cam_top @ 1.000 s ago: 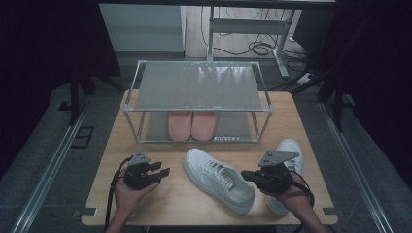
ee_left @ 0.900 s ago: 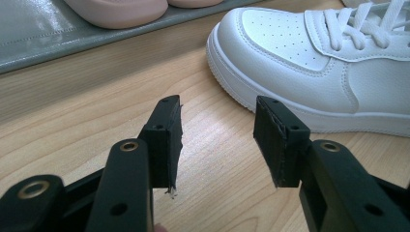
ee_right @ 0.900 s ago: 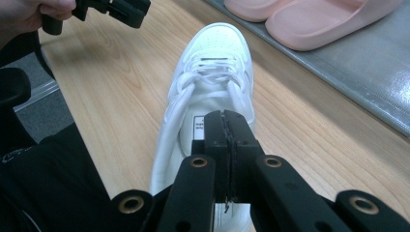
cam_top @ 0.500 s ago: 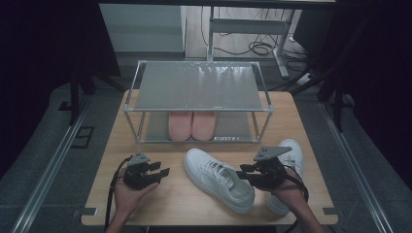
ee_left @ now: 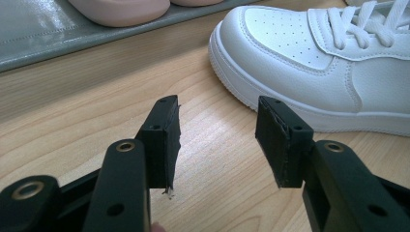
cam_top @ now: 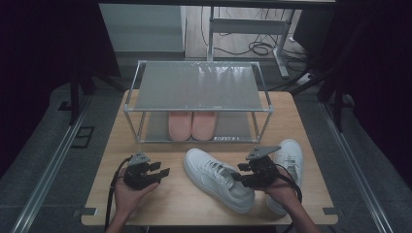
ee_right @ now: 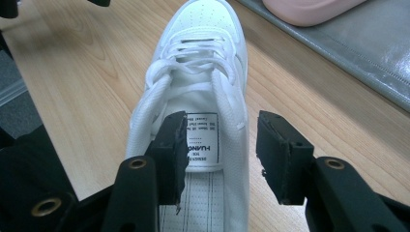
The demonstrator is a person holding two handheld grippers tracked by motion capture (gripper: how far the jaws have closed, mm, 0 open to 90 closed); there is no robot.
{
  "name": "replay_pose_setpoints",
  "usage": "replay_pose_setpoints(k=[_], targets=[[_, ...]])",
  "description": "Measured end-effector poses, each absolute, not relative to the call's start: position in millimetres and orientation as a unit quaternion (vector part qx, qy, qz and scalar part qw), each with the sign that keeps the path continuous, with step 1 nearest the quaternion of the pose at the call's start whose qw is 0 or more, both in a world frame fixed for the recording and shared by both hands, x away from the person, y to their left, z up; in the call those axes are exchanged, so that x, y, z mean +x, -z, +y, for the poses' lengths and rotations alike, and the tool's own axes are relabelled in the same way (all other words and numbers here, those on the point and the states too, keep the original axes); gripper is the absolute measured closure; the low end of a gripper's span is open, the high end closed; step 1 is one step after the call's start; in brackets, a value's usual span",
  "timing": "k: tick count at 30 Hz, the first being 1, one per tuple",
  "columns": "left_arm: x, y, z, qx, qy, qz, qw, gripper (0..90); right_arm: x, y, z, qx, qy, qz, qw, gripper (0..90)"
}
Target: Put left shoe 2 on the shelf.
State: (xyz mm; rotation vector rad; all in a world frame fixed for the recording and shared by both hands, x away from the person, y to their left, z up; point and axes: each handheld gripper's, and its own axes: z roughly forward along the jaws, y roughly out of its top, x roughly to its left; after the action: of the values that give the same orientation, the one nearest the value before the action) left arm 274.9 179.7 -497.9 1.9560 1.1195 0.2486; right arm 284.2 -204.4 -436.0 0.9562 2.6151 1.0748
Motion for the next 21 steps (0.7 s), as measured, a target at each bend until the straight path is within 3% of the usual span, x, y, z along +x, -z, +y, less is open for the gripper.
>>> replay_pose_setpoints(k=[21], targets=[[275, 499, 179, 0.782, -0.098, 0.447, 0.422, 51.7, 301, 453, -177, 0.328, -0.315, 0.887, 0.079, 57.4]])
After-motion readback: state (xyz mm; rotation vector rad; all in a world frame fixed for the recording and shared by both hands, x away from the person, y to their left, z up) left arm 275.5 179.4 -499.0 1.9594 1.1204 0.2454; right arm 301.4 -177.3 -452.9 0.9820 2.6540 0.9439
